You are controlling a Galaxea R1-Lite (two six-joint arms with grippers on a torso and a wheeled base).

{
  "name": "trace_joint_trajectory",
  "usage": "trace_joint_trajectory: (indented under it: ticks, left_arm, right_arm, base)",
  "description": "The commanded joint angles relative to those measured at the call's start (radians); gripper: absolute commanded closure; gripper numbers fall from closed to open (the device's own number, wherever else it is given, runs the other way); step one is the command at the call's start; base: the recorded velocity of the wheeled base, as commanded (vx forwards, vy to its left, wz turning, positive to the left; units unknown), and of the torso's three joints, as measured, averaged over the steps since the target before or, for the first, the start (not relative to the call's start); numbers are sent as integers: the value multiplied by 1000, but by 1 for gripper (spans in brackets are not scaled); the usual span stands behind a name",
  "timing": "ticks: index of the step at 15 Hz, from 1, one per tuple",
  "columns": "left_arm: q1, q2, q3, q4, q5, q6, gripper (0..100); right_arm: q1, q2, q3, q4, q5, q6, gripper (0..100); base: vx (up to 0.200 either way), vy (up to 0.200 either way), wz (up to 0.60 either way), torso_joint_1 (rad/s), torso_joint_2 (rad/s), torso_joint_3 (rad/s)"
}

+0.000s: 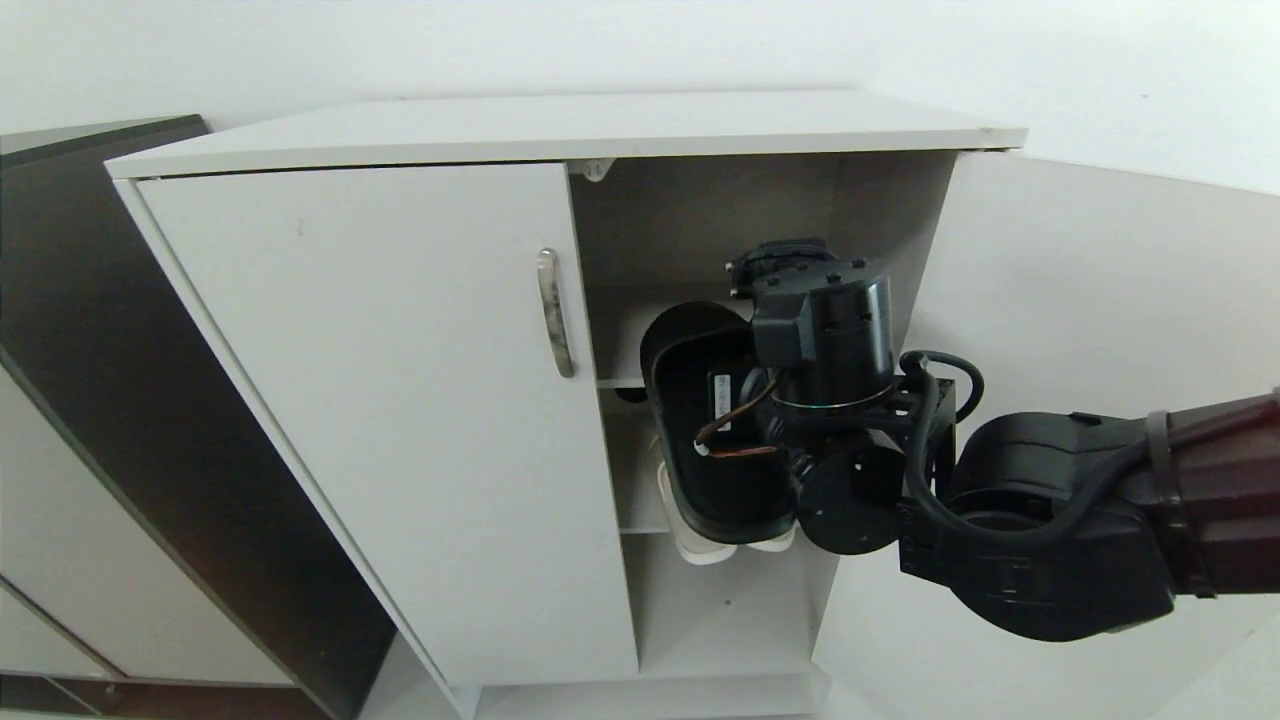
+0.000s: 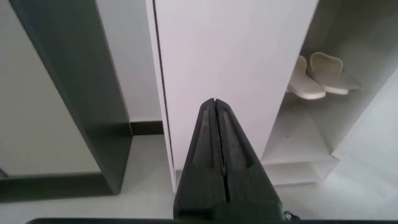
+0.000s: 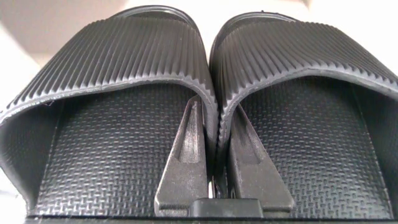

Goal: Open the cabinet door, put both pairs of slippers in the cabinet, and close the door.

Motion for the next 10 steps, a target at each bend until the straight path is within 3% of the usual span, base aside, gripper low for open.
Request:
trace_joint_trajectory:
  ticks: [1, 2, 10]
  left_arm:
    - [0, 0, 0, -1, 0, -1, 100]
    - [0, 0, 0, -1, 0, 1, 100]
    - [0, 0, 0, -1, -6, 5, 100]
  right_arm:
    - [1, 7, 3, -1, 0, 0, 100]
    - [1, 10, 3, -1, 0, 1, 100]
    - [-5, 42, 20, -1, 5, 24, 100]
  base:
    - [200, 0, 0, -2, 7, 2]
    - [200, 0, 0, -2, -2, 2]
    - [0, 0, 0, 0, 0, 0]
